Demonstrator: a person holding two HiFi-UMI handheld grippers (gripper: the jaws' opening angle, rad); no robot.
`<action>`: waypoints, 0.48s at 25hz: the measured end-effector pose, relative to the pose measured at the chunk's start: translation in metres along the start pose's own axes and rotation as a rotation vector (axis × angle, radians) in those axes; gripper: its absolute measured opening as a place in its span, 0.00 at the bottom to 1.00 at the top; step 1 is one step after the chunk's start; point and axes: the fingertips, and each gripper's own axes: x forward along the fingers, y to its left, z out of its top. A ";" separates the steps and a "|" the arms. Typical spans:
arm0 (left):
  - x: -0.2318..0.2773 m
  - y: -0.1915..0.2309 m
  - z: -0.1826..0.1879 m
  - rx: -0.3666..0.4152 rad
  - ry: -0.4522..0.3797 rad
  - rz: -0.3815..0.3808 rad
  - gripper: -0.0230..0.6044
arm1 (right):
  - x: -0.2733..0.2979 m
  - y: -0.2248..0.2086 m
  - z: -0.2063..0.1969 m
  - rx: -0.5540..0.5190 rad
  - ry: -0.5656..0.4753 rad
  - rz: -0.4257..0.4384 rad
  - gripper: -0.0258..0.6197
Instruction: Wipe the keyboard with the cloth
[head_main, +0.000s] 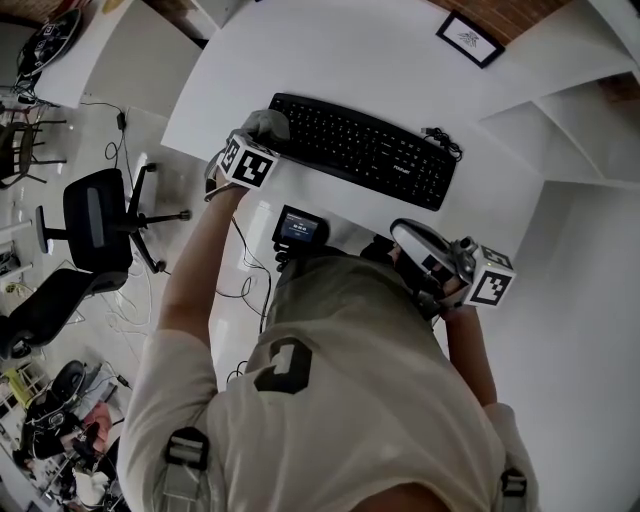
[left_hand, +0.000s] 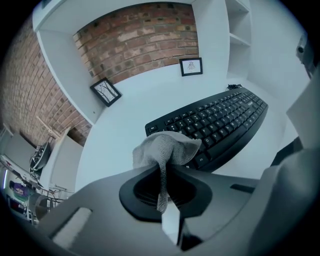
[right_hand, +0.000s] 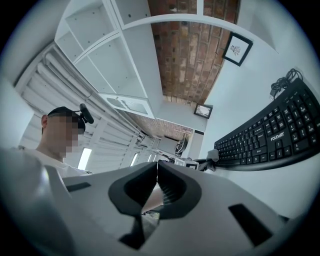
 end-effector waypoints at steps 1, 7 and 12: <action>0.000 0.000 0.000 0.000 -0.001 0.003 0.05 | 0.000 0.000 0.000 0.001 0.003 0.001 0.05; 0.003 -0.020 0.005 -0.008 0.003 -0.029 0.05 | -0.003 -0.001 -0.002 0.002 0.005 0.006 0.05; -0.001 -0.026 0.005 -0.071 0.000 -0.046 0.05 | -0.009 0.001 -0.002 0.002 -0.026 0.002 0.05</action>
